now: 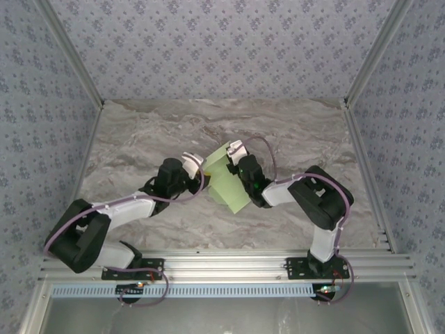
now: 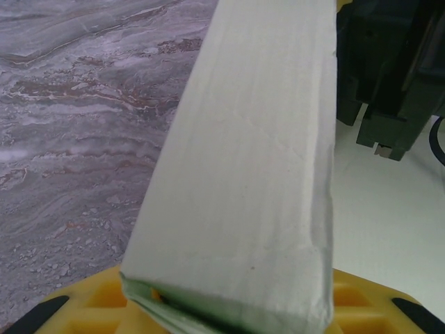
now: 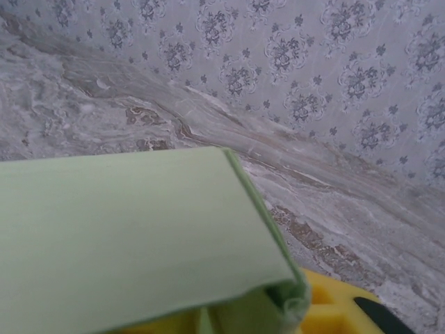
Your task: Fold the paper box
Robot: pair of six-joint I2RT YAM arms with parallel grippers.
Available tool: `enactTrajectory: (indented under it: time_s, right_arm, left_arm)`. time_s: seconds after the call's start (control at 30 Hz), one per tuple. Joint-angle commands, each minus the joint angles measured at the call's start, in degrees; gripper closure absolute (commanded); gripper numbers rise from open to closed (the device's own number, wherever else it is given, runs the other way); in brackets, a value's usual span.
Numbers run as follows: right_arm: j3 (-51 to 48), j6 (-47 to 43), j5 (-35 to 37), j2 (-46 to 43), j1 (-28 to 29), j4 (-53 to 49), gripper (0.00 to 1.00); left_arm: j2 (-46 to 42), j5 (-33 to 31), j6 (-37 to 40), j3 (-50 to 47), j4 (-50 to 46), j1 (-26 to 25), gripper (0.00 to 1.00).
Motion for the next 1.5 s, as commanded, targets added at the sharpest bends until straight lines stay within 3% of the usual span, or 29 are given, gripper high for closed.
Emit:
enactTrajectory:
  time_s: [0.0, 0.07, 0.23, 0.33, 0.47, 0.6, 0.7, 0.97, 1.07, 1.3, 1.47]
  right_arm:
    - [0.3, -0.8, 1.1, 0.4, 0.2, 3.9, 0.87]
    - [-0.1, -0.3, 2.2, 0.2, -0.2, 4.2, 0.88]
    - [-0.7, 1.2, 2.8, -0.1, -0.7, 5.0, 0.73]
    - [-1.5, 2.0, -1.4, -1.1, -1.2, 4.9, 0.69]
    - [-4.2, 0.9, -17.5, -4.6, -3.8, 2.9, 0.57]
    - [-5.3, -2.4, -29.9, -9.0, -7.0, -4.8, 0.53]
    - [-7.4, -3.3, -40.0, -13.5, -11.0, -8.1, 0.45]
    - [-5.8, -17.9, -69.8, -25.8, -22.4, -34.6, 0.42]
    - [-4.4, -27.0, -71.3, -28.0, -22.8, -43.8, 0.36]
    - [3.6, -35.3, -77.3, -27.7, -25.8, -62.9, 0.28]
    - [2.8, -40.0, -78.2, -27.6, -24.4, -64.8, 0.28]
  left_arm:
    - [0.6, 0.2, -1.3, 0.5, 2.6, -1.2, 0.76]
    - [0.5, 0.0, -1.6, 0.3, 2.5, -1.2, 0.76]
    - [0.1, 0.2, -2.4, 0.0, 2.6, -1.3, 0.75]
    - [-0.2, -0.7, -1.8, 0.2, 1.4, -1.3, 0.75]
    - [-0.7, -2.0, 0.1, 1.8, -2.3, -0.3, 0.75]
    - [-2.1, -1.7, 1.1, 2.8, -4.7, 1.4, 0.75]
    - [-3.8, -0.6, 1.8, 2.9, -6.0, 2.6, 0.75]
    - [-7.1, 8.4, 12.6, 6.6, -16.7, 5.3, 0.75]
    - [-6.1, 15.1, 19.4, 9.5, -22.0, 6.0, 0.75]
    - [-5.2, 20.2, 28.0, 11.7, -23.8, 6.0, 0.75]
    - [-5.4, 25.7, 31.6, 13.1, -25.0, 6.0, 0.75]
